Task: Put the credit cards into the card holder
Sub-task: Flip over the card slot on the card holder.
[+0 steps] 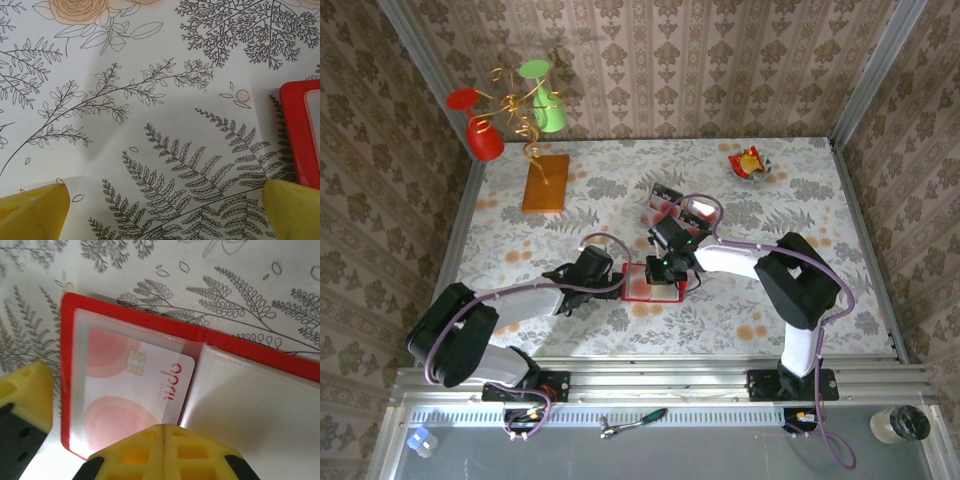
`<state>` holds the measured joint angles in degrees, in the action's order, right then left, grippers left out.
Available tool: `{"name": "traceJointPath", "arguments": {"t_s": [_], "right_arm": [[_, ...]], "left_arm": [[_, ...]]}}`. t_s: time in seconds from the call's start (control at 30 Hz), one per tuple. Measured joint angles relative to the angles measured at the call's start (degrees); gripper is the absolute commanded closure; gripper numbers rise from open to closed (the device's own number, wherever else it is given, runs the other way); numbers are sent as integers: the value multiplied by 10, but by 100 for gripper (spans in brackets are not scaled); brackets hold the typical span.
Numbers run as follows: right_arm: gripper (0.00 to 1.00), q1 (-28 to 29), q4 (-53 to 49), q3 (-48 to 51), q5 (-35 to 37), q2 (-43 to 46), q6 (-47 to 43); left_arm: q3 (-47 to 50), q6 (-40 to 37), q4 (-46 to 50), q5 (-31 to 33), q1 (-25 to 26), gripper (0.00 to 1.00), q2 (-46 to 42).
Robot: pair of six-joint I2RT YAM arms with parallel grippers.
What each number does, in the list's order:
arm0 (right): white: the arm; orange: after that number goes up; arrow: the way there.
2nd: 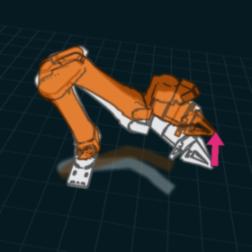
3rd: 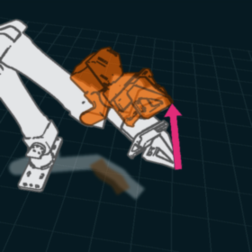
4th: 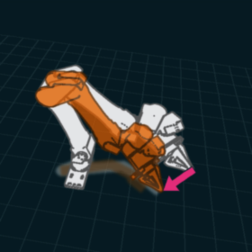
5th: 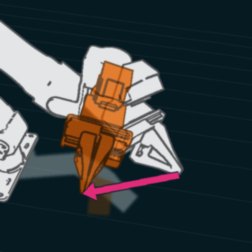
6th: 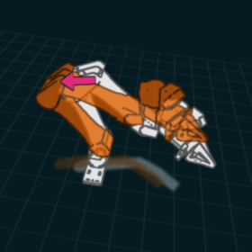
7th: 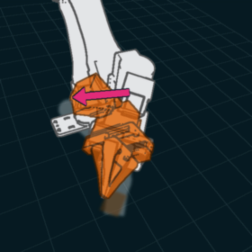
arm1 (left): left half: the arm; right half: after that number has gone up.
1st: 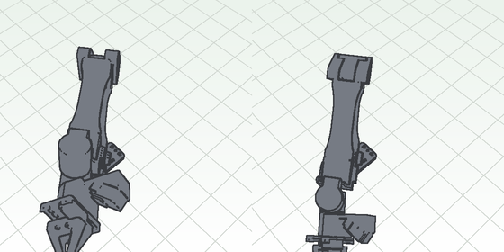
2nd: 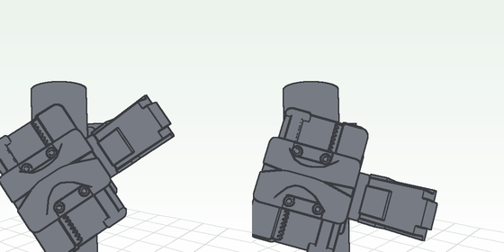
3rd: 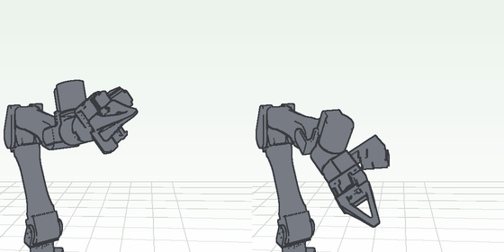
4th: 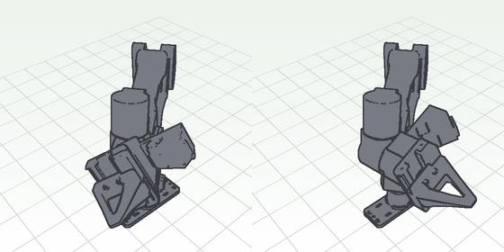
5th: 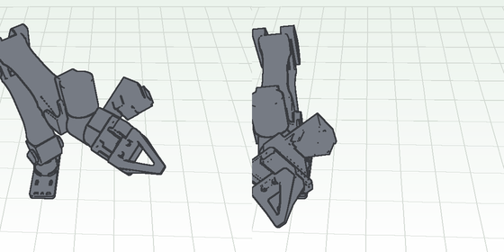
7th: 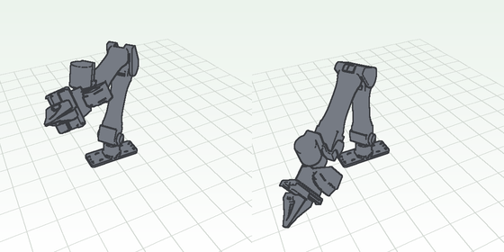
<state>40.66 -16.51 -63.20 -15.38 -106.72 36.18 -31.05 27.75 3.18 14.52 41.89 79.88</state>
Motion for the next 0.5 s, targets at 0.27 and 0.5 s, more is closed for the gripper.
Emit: {"name": "traceJointPath", "arguments": {"t_s": [0.27,0.5], "right_arm": [[97,12,-4,-26,0,-24,-1],[97,15,-7,-35,0,-31,-2]], "left_arm": [[0,-4,-5,-4,0,0,8],[0,-4,-7,-4,0,0,10]]}}
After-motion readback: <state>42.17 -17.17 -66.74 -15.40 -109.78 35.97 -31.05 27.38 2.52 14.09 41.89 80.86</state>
